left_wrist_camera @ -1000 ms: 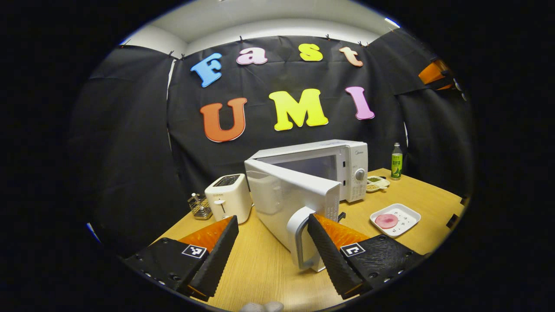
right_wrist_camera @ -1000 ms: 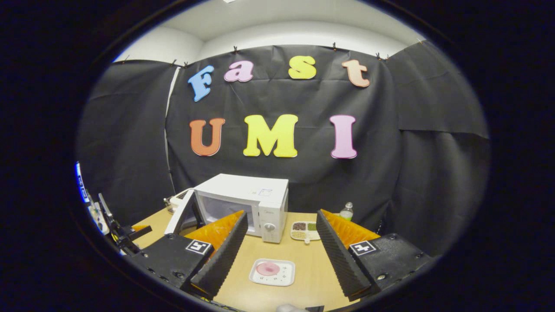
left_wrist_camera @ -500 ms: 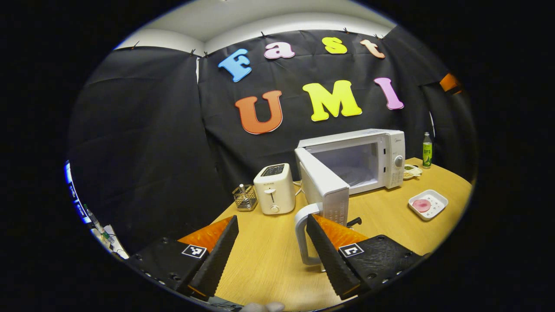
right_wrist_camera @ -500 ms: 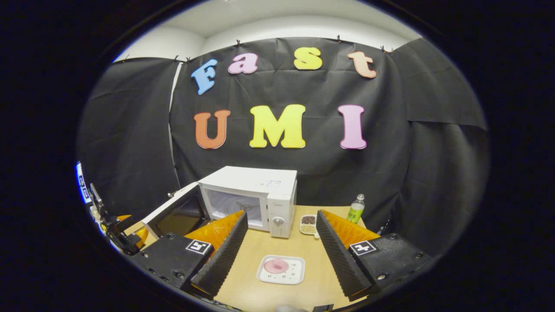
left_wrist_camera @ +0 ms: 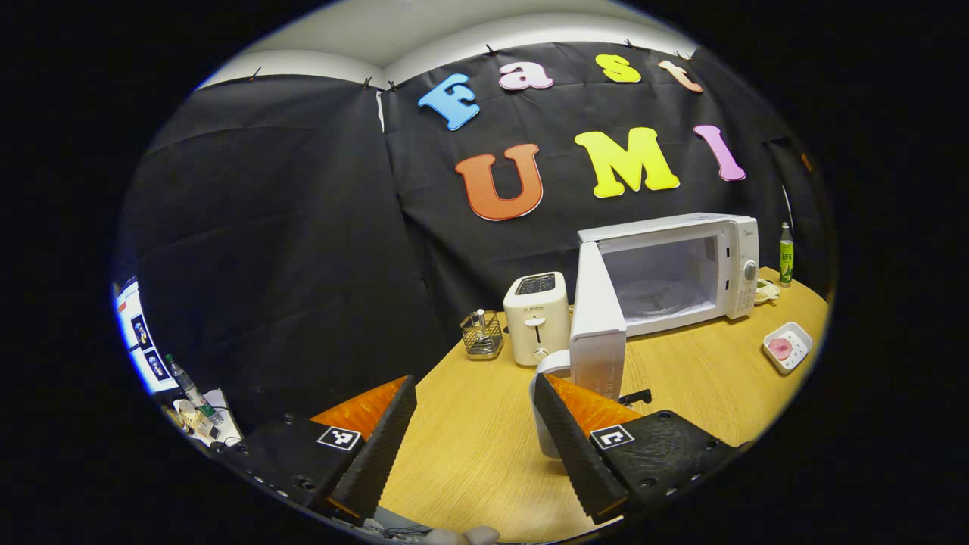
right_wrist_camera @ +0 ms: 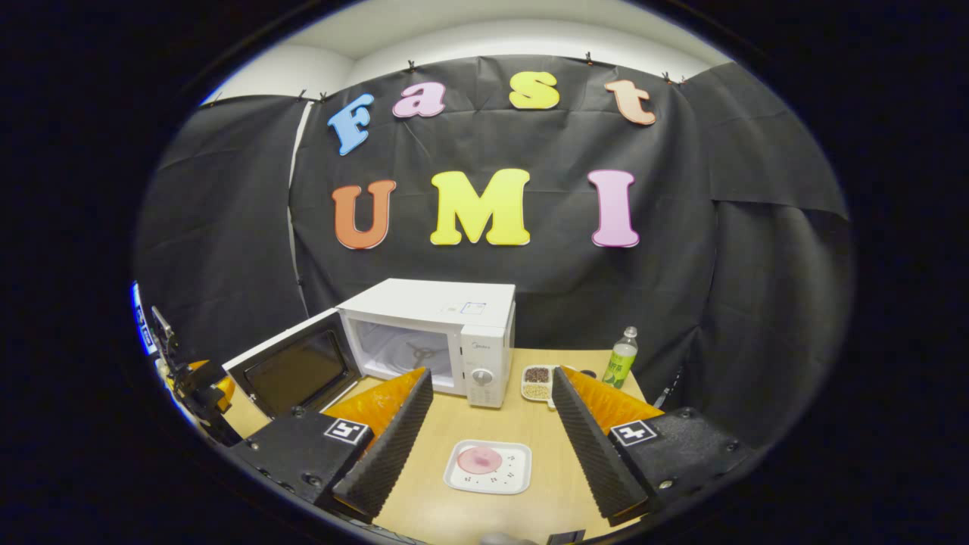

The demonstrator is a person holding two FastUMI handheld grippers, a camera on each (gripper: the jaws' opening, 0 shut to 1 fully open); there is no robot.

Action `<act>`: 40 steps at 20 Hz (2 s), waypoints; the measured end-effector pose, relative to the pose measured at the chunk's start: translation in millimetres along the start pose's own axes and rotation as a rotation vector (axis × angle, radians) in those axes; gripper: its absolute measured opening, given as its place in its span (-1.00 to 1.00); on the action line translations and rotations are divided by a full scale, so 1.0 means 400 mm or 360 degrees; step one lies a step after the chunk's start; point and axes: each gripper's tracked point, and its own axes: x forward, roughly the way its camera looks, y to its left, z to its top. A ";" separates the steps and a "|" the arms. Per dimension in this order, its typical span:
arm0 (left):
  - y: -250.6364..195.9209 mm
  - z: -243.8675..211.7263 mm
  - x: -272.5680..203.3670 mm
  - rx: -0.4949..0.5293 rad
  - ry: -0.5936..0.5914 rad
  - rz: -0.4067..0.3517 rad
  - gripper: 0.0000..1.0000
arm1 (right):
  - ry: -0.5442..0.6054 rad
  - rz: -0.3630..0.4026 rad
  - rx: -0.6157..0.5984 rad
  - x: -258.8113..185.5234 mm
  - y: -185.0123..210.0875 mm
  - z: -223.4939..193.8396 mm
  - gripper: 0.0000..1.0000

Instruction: Open the microwave oven with the left hand, put the food in, and close the microwave oven.

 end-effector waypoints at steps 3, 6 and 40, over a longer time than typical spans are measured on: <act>-0.011 0.015 -0.022 0.0002 -0.0011 0.0000 0.92 | 0.0047 -0.0008 0.0014 0.027 -0.026 -0.046 1.00; -0.020 0.043 -0.059 -0.0024 -0.0021 -0.0002 0.92 | 0.0111 0.0009 0.0050 0.071 -0.052 -0.113 0.93; -0.472 0.405 -0.125 -0.0103 -0.0235 -0.0391 0.92 | 0.1350 0.0156 0.0259 0.370 -0.148 -0.793 -0.91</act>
